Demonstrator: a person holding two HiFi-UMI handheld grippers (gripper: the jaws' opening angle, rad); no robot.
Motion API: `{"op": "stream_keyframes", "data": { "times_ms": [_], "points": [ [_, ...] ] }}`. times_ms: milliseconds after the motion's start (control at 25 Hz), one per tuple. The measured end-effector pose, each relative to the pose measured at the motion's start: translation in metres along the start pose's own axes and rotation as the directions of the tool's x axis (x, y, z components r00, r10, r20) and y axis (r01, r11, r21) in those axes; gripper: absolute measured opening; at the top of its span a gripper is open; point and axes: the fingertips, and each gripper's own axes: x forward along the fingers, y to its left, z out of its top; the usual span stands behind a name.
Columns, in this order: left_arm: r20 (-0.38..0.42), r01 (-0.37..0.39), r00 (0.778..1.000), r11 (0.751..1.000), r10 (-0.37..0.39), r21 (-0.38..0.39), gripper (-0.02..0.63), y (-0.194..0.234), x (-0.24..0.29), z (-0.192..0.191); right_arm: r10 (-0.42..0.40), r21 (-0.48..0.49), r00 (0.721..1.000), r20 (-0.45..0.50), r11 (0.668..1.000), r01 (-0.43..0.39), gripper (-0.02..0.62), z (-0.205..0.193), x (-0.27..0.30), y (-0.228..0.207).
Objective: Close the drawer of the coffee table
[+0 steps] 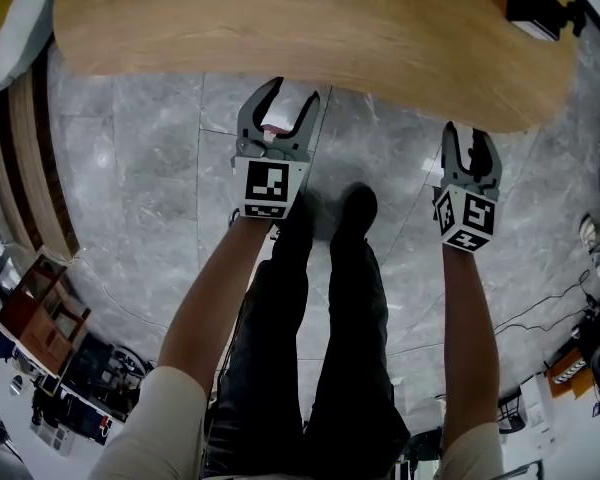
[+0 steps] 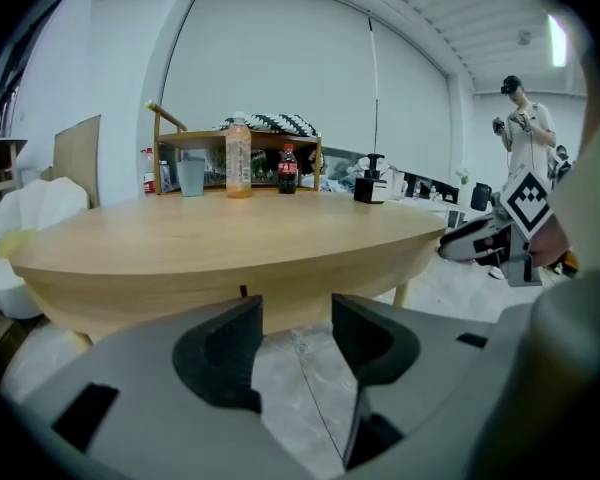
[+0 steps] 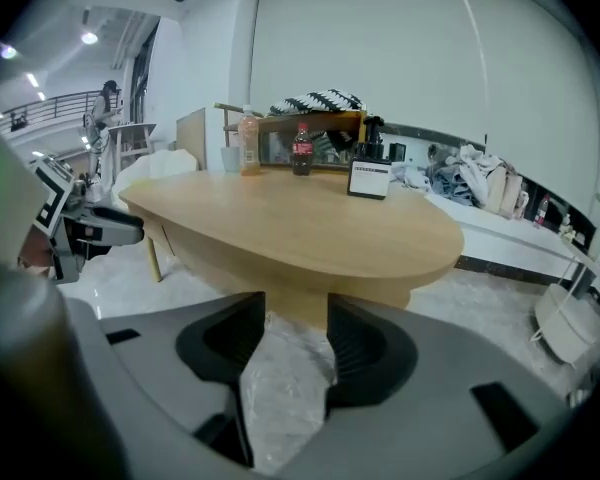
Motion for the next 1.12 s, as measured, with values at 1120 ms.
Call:
{"op": "stream_keyframes", "data": {
  "times_ms": [1120],
  "points": [
    [0.074,0.022,0.997,0.999,-0.019,-0.035,0.16,-0.005,-0.22,0.245,0.038,0.051,0.997,0.073,0.998,-0.041,0.126,0.199,-0.246,0.041]
  ]
}}
